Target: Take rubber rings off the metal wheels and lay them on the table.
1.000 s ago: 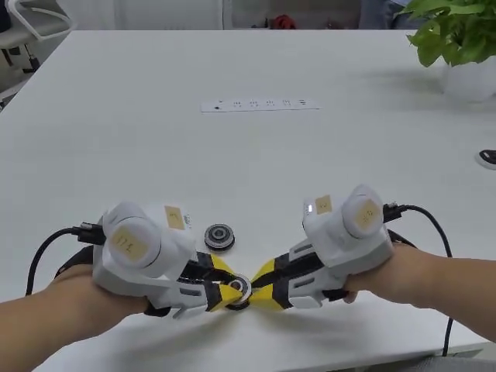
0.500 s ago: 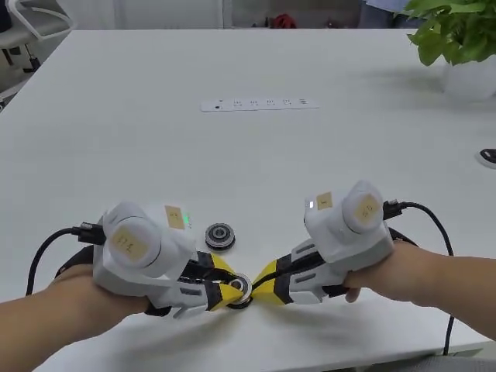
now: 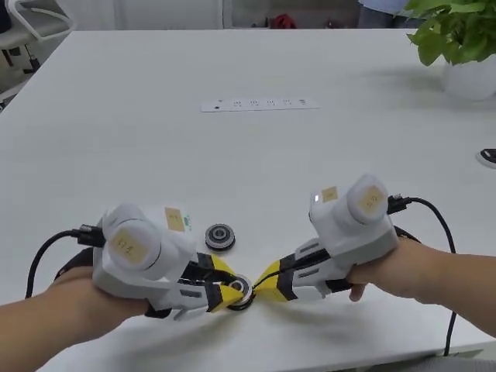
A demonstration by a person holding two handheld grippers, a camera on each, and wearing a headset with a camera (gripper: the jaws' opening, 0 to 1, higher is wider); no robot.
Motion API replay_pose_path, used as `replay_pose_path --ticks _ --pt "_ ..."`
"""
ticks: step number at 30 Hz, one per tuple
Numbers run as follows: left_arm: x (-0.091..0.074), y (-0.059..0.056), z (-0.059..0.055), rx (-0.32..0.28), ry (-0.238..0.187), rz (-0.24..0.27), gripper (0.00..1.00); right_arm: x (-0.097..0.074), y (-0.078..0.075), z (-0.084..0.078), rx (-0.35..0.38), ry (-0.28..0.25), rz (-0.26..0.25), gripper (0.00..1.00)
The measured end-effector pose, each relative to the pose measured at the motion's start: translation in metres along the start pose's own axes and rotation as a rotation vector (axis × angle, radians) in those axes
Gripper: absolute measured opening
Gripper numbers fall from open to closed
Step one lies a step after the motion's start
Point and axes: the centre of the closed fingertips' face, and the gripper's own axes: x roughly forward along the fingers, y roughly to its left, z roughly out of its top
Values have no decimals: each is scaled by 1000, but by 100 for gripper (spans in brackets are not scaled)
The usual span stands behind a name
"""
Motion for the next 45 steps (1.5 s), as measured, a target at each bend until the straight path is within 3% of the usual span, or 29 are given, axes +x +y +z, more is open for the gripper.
replay_pose_path --ticks 12,16,45 --pt "0 -1 0 0 6 5 13 -1 -4 1 83 -25 -4 0" --pt "0 -2 0 3 7 5 12 -5 -8 8 144 -69 -7 0" --pt "1 -1 0 3 30 13 12 -4 -1 14 160 -77 20 0"
